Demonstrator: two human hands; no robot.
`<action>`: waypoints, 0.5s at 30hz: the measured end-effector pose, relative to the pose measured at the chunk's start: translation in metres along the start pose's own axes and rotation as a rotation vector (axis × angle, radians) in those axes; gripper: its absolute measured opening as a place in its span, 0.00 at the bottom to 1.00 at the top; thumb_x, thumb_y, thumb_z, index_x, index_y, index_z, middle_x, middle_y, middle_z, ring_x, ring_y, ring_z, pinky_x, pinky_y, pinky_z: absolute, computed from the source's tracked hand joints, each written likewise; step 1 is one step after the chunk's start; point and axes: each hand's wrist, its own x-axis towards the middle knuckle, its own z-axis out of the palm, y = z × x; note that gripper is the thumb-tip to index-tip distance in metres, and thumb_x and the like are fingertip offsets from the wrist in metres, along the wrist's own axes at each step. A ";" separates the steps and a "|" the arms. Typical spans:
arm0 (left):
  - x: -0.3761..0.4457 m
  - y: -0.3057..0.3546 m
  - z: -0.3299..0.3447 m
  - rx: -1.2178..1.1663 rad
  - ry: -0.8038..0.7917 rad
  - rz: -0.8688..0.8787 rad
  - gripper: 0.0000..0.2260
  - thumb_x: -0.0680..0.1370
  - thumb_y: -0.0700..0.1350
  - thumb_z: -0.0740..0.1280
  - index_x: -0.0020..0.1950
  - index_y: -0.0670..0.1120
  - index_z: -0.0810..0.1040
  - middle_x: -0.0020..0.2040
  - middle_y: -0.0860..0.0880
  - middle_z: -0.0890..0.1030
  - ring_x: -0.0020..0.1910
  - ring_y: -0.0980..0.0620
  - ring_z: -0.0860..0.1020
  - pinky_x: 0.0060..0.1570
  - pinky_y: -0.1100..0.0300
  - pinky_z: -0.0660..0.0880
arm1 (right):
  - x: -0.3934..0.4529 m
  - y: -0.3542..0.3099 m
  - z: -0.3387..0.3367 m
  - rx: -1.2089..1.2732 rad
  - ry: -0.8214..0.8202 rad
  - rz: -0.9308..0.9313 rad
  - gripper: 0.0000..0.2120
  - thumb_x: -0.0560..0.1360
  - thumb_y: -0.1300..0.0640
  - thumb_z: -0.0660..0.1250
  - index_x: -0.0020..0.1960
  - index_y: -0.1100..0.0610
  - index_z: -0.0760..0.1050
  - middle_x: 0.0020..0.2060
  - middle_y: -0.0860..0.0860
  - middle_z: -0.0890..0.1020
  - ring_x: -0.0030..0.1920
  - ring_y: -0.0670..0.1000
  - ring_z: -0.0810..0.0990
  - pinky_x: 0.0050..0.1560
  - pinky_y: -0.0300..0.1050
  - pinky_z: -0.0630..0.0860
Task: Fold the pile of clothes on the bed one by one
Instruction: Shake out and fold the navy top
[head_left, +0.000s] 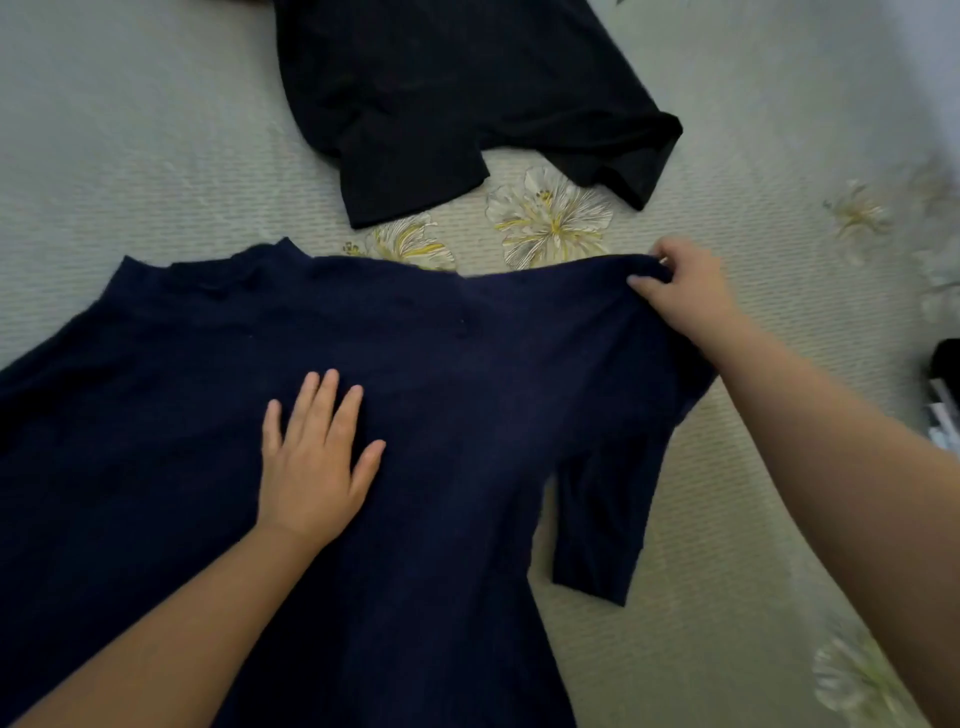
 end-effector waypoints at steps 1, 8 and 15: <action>0.009 0.010 0.001 0.001 -0.013 0.019 0.28 0.77 0.57 0.54 0.68 0.39 0.68 0.70 0.37 0.65 0.71 0.39 0.61 0.67 0.39 0.52 | 0.008 0.000 -0.001 -0.174 0.025 -0.055 0.08 0.74 0.59 0.65 0.50 0.63 0.74 0.44 0.59 0.78 0.46 0.58 0.75 0.44 0.44 0.66; 0.033 0.025 0.024 0.051 0.004 -0.041 0.28 0.78 0.60 0.49 0.73 0.44 0.61 0.74 0.44 0.58 0.74 0.47 0.53 0.69 0.47 0.41 | 0.003 0.042 0.018 -0.027 0.193 0.172 0.16 0.80 0.55 0.52 0.55 0.65 0.72 0.52 0.62 0.75 0.56 0.58 0.72 0.54 0.49 0.65; 0.032 0.027 0.024 0.063 -0.030 -0.048 0.27 0.78 0.55 0.55 0.74 0.45 0.57 0.75 0.45 0.54 0.75 0.48 0.48 0.69 0.49 0.38 | -0.113 0.096 0.045 0.417 0.115 0.636 0.26 0.71 0.62 0.68 0.67 0.62 0.65 0.46 0.50 0.73 0.49 0.50 0.73 0.48 0.43 0.67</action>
